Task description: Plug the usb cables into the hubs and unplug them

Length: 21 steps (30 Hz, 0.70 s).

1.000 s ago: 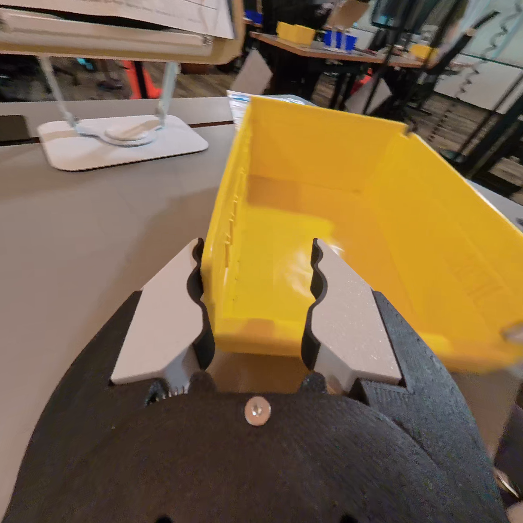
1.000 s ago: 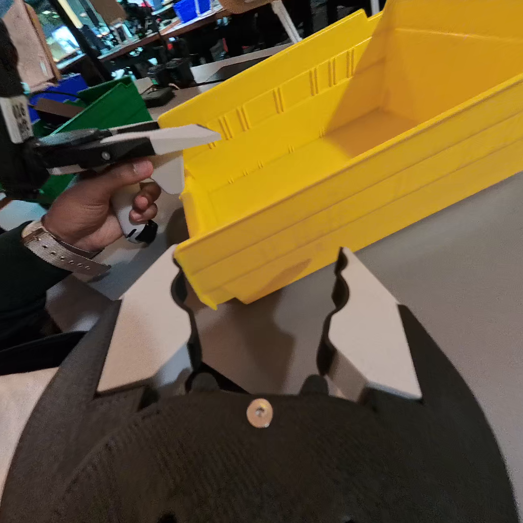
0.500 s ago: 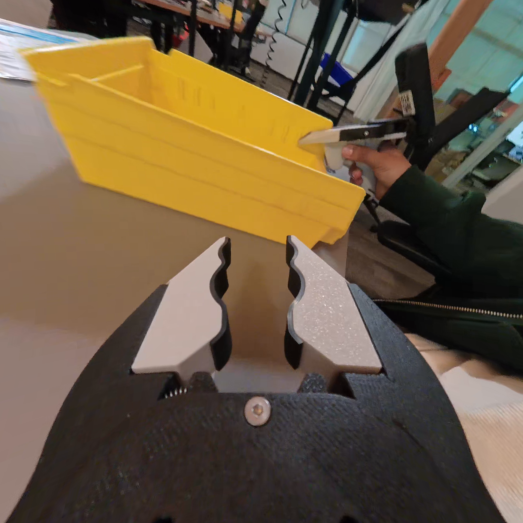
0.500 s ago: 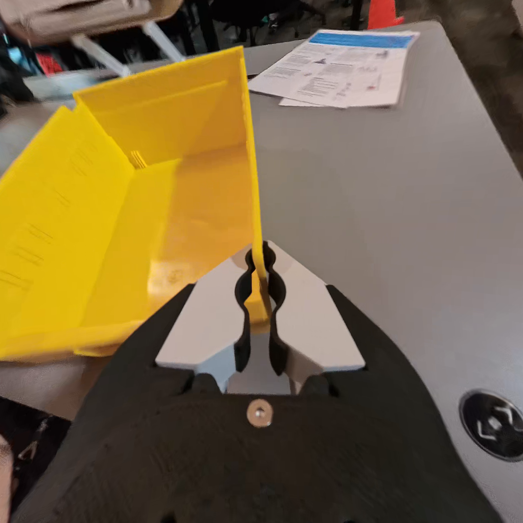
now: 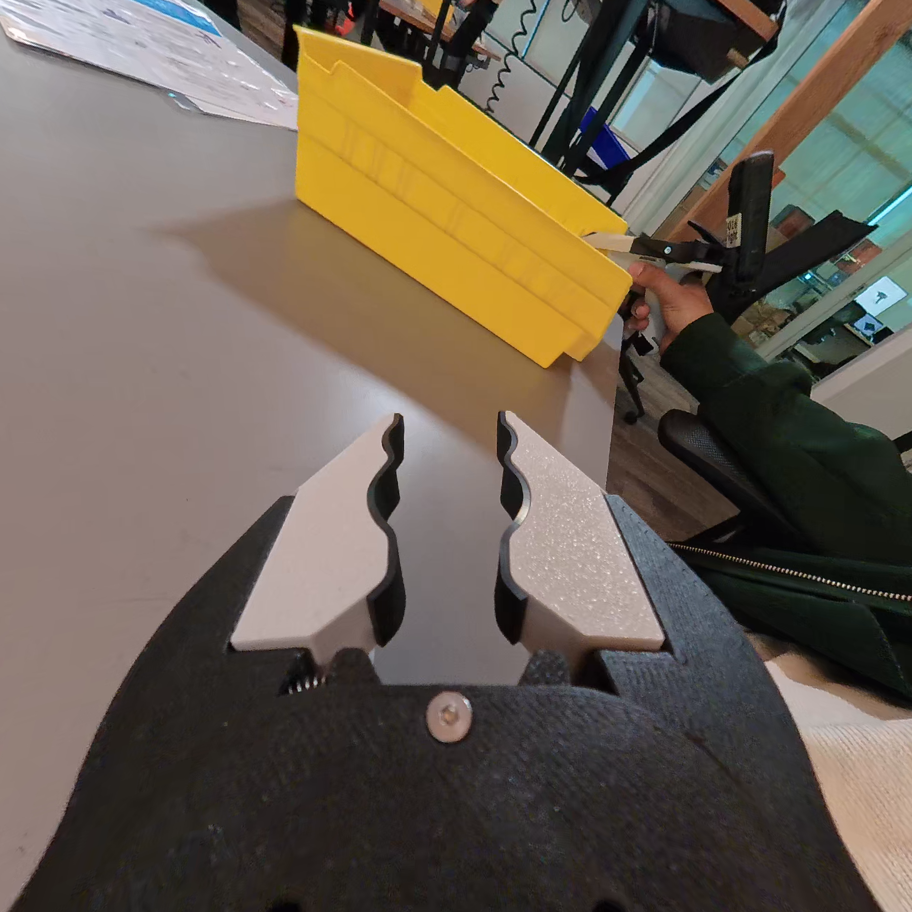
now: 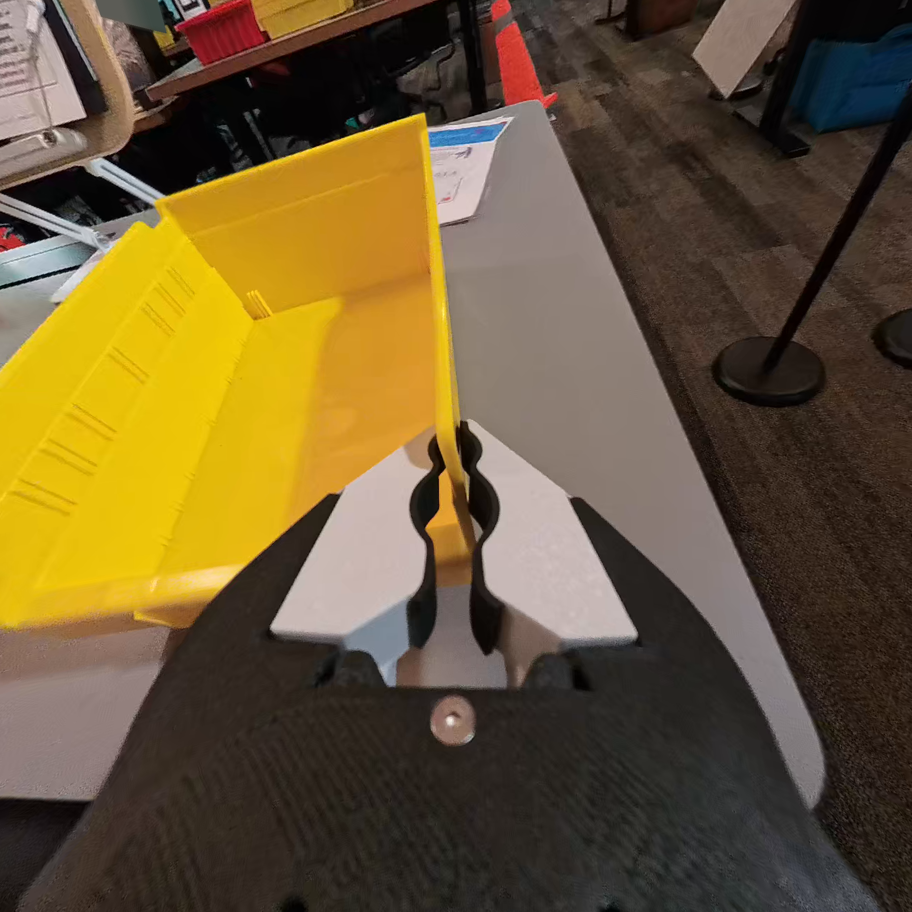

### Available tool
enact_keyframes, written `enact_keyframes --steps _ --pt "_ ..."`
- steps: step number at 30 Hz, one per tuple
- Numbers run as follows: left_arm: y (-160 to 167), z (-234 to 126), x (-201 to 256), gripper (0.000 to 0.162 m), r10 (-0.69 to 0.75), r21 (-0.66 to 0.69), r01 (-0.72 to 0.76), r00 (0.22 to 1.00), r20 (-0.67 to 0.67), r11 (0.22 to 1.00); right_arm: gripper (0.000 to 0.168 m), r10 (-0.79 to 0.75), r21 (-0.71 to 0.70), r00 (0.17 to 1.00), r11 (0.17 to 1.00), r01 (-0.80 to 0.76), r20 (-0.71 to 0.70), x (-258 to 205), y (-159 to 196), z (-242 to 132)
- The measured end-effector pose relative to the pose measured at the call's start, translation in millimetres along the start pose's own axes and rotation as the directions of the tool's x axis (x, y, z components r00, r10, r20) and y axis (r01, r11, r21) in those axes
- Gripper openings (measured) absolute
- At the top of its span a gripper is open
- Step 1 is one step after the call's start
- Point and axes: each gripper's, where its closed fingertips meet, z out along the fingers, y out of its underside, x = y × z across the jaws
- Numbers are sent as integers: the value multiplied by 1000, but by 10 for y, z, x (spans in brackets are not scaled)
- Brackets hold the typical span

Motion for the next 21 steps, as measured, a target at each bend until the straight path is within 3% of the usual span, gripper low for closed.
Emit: enact_keyframes --steps 13,21 --pt "38 20 8 36 -30 -25 29 999 -21 999 3 14 11 1000 1000 -14 -19 134 -31 -33" --pt "129 51 94 26 -37 -83 31 997 -69 996 4 14 10 1000 1000 -14 -23 133 -31 -28"
